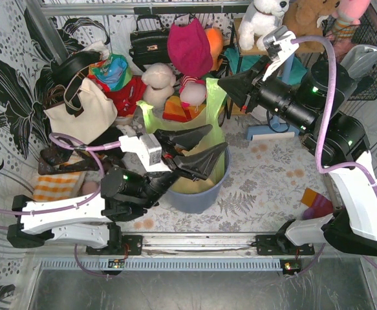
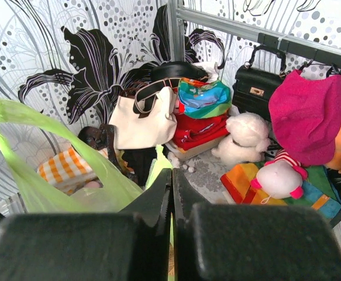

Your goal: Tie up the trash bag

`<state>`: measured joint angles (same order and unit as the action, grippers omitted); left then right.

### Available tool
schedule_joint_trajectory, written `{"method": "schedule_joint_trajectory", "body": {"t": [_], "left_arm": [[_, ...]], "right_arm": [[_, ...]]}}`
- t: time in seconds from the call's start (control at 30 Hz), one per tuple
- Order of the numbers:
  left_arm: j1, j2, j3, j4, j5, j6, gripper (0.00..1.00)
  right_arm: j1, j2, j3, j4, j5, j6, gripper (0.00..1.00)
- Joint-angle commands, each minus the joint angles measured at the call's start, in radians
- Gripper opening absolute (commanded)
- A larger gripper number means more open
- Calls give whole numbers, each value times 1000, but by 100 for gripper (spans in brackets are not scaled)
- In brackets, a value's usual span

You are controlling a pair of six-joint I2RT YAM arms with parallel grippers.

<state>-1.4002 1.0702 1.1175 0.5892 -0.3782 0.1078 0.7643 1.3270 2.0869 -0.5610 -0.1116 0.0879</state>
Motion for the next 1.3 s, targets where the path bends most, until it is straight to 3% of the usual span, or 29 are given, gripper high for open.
{"method": "schedule_joint_trajectory", "body": {"t": [0.0, 0.2, 0.5, 0.9, 1.07, 1.27], "left_arm": [[-4, 32, 34, 134, -129, 114, 64], [-5, 95, 101, 192, -236, 226, 63], [1, 142, 177, 209, -278, 334, 66], [73, 158, 221, 38, -223, 303, 74], [146, 111, 142, 60, -141, 258, 76], [231, 78, 71, 83, 60, 236, 78]], "right_arm": [[0, -17, 2, 44, -29, 10, 0], [0, -37, -4, 58, -115, 28, 0], [-1, -66, -40, 55, -237, 17, 0], [0, -76, -38, 52, -270, 18, 0], [0, -80, -33, 50, -273, 22, 0], [0, -78, -33, 45, -281, 25, 0]]}}
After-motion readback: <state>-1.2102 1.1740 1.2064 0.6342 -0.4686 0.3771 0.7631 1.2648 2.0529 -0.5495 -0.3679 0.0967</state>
